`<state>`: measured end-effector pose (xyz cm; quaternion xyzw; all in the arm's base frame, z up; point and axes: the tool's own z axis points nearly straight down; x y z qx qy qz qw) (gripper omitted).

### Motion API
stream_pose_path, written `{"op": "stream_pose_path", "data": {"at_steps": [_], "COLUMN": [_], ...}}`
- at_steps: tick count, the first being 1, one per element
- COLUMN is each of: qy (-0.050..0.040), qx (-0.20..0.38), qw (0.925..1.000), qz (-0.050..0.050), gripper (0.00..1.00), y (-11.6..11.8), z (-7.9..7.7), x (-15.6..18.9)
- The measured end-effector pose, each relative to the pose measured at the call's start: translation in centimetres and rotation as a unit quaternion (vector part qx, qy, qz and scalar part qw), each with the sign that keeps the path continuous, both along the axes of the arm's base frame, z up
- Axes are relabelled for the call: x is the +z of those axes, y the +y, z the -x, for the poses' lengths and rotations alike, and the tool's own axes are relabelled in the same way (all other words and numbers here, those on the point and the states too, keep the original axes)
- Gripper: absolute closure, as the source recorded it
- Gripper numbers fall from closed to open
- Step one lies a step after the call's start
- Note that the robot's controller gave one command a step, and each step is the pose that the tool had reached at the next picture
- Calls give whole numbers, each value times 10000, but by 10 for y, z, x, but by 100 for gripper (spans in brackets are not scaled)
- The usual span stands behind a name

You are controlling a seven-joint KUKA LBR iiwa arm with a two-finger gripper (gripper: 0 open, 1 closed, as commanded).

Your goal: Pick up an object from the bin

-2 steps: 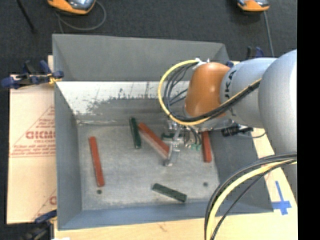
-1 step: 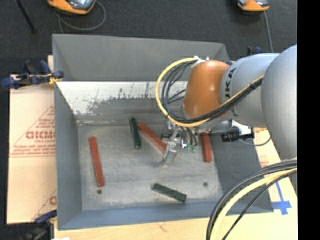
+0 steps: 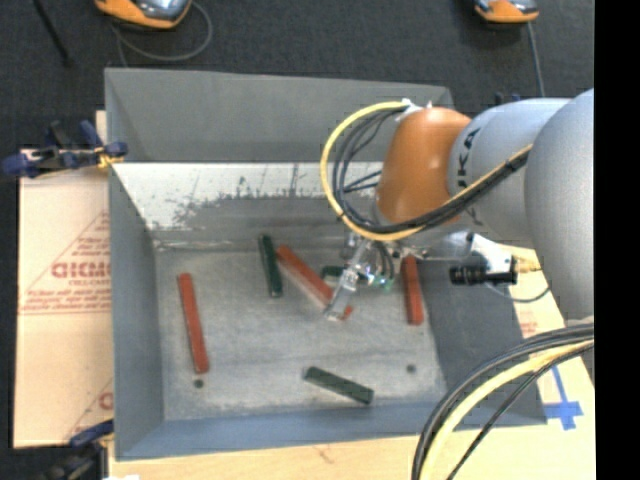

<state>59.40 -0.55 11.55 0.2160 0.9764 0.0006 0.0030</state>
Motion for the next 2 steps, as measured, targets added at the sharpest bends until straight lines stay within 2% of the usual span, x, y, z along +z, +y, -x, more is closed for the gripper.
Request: {"op": "stream_pose_path", "data": {"at_steps": [1,2], "qy": [10,-2], "qx": [-155,-145], "qw": [9999,9999], "qz": [2,8], "gripper": [0,0], "y": [11,10], "z": [-1,-3], "x": [-47,-45]}}
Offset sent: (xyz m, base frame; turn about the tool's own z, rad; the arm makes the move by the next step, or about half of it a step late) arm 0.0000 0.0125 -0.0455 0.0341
